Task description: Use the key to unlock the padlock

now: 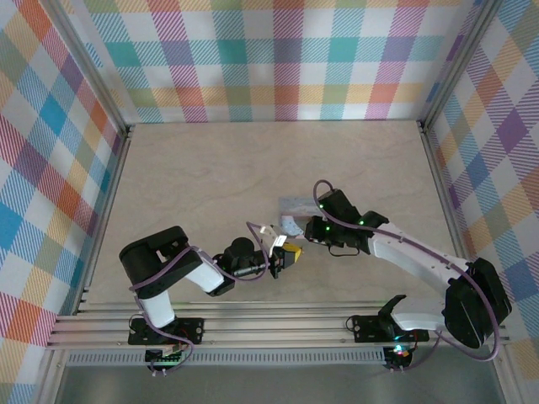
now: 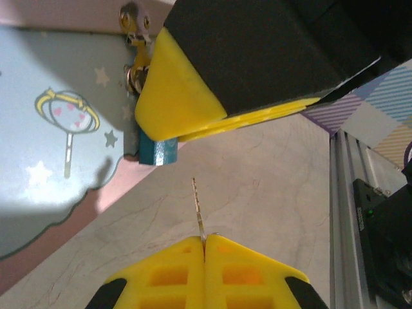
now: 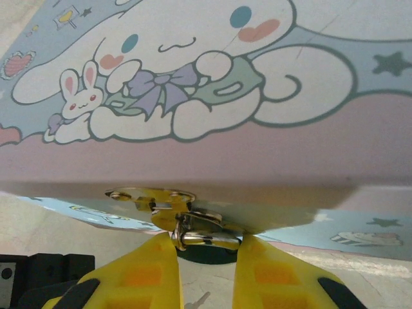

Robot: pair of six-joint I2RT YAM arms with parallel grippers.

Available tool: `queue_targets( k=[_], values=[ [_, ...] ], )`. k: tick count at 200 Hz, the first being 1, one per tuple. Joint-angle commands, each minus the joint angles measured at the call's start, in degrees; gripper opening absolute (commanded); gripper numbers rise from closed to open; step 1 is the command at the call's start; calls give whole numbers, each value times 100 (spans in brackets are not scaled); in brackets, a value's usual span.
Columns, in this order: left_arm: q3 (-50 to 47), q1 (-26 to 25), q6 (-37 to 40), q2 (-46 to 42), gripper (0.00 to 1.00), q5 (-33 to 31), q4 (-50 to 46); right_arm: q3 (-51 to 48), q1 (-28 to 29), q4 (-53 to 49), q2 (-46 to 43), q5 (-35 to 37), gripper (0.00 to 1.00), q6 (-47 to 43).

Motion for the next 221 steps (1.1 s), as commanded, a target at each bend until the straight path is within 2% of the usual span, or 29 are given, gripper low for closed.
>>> queue_targets(
  k=[1,62,221],
  values=[
    [120,-41,-31,5,0,-112,412,307,-91,99,-29,-291,0,77],
    [215,-32,-100,154,0,-87,464,399,-370,34,-20,-660,0,36],
    [443,256,-621,462,0,309,525,382,-598,-97,-218,-836,0,53]
  ],
)
